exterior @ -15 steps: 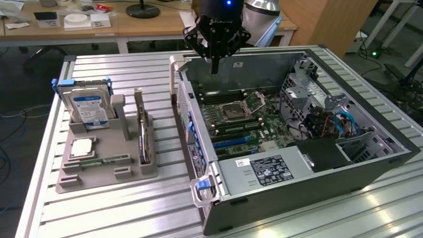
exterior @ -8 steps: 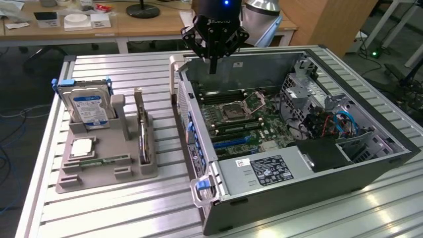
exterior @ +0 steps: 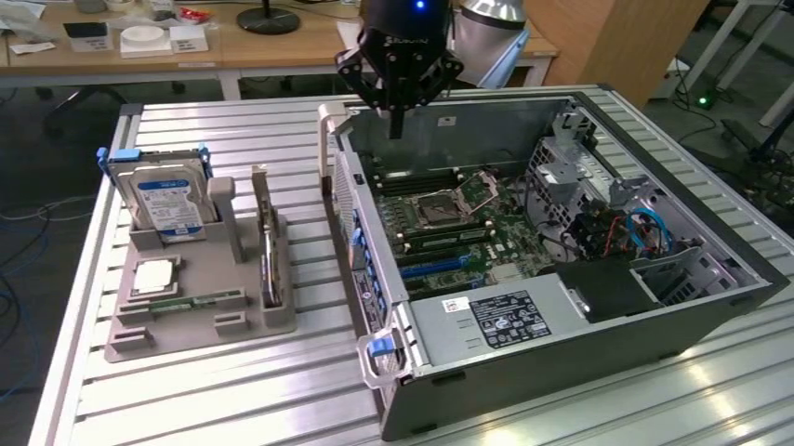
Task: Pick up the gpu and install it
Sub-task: 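Reach for the gpu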
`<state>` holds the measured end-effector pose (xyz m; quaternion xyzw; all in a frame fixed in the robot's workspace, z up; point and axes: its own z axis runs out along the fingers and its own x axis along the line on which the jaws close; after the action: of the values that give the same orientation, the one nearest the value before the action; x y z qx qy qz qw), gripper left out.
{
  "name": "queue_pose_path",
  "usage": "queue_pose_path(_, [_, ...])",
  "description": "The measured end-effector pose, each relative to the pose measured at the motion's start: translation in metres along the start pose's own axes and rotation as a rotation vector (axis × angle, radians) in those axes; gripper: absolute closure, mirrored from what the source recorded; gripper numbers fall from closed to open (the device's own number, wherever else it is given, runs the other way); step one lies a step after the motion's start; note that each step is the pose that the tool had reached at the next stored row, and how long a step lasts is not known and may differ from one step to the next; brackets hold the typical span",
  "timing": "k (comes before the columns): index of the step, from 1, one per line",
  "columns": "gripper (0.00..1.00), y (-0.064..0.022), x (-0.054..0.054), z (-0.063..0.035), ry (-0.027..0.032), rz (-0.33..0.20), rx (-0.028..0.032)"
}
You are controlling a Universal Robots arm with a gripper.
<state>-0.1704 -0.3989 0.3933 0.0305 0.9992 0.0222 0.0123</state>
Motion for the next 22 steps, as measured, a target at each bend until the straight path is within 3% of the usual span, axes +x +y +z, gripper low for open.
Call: queue_pose_path(22, [0.89, -0.0007, 0.012, -0.0003, 0.0001, -0.001, 0.0000])
